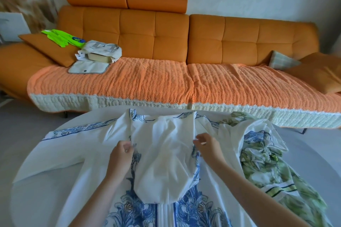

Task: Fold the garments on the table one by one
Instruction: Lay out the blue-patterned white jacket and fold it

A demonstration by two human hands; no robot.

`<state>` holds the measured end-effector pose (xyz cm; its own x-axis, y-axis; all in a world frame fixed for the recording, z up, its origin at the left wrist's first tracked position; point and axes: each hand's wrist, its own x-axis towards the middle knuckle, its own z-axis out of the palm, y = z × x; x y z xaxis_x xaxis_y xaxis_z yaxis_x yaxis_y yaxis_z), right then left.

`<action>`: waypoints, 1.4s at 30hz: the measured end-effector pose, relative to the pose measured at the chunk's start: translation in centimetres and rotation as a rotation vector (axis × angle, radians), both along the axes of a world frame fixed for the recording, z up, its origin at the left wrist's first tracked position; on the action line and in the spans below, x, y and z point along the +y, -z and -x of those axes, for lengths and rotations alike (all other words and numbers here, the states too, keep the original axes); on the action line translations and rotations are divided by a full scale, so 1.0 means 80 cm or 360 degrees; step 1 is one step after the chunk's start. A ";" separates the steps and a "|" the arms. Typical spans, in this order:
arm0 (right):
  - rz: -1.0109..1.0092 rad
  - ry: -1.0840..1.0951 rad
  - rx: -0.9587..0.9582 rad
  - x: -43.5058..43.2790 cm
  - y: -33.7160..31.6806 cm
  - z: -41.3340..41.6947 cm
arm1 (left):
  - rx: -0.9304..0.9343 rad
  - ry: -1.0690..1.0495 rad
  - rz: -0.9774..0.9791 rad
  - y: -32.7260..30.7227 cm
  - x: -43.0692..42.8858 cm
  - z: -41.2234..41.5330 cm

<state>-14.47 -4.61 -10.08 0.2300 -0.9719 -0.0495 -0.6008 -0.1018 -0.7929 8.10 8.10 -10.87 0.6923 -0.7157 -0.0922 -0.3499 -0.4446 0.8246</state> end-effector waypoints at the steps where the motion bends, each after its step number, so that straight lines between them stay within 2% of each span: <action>1: -0.0017 0.0030 -0.0002 -0.014 -0.008 -0.006 | 0.0021 -0.0029 0.0025 -0.007 -0.010 -0.007; 6: -0.0114 0.0183 -0.0009 -0.079 -0.022 -0.033 | -0.0034 -0.0086 0.0213 -0.025 -0.062 -0.031; 8: -0.0140 0.0179 0.0089 -0.098 -0.016 -0.047 | -0.0046 -0.0101 0.0224 -0.024 -0.093 -0.044; 10: -0.0041 0.0143 0.0219 -0.110 -0.004 -0.058 | -0.0146 -0.0108 0.0193 -0.014 -0.117 -0.055; 12: 0.0080 0.0157 0.0141 -0.119 0.002 -0.064 | -0.0234 -0.0109 0.0230 -0.003 -0.136 -0.063; 16: 0.0420 0.0310 0.0065 -0.140 0.005 -0.064 | -0.0031 -0.0406 0.0535 -0.004 -0.171 -0.077; 19: 0.0389 0.0185 0.0341 -0.138 0.010 -0.057 | -0.0115 -0.0456 0.0436 0.003 -0.183 -0.095; 22: 0.0534 -0.0178 0.0538 -0.095 0.012 -0.051 | -0.0559 -0.0189 0.0364 0.006 -0.165 -0.081; 24: 0.0606 -0.0474 0.0550 -0.046 0.005 -0.049 | -0.0795 0.0239 0.0401 0.006 -0.136 -0.048; 26: 0.0498 -0.0770 0.0654 0.007 0.003 -0.041 | -0.0771 0.0727 0.0283 0.012 -0.087 -0.001; 28: 0.0485 -0.0960 0.0795 0.051 0.018 -0.024 | -0.0748 0.1040 0.0111 0.020 -0.032 0.041; 30: 0.0668 -0.1039 0.1047 0.079 0.042 -0.007 | -0.0870 0.1133 -0.0067 0.043 0.011 0.057; 32: 0.0597 -0.1024 0.1250 0.086 0.056 0.003 | -0.1178 0.1179 -0.0204 0.064 0.032 0.058; 33: 0.0578 -0.0996 0.1273 0.087 0.057 0.004 | -0.1227 0.1166 -0.0297 0.069 0.036 0.058; 35: 0.0534 -0.1022 0.1182 0.087 0.048 0.004 | -0.1284 0.1085 -0.0335 0.068 0.038 0.061; 36: 0.0668 -0.1037 0.1076 0.085 0.054 0.004 | -0.1296 0.1079 -0.0314 0.067 0.038 0.062; 38: 0.0574 -0.1115 0.0988 0.086 0.051 0.004 | -0.1270 0.1073 -0.0305 0.062 0.039 0.066; 42: 0.0502 -0.1105 0.1044 0.085 0.045 -0.002 | -0.1129 0.1044 -0.0241 0.053 0.038 0.066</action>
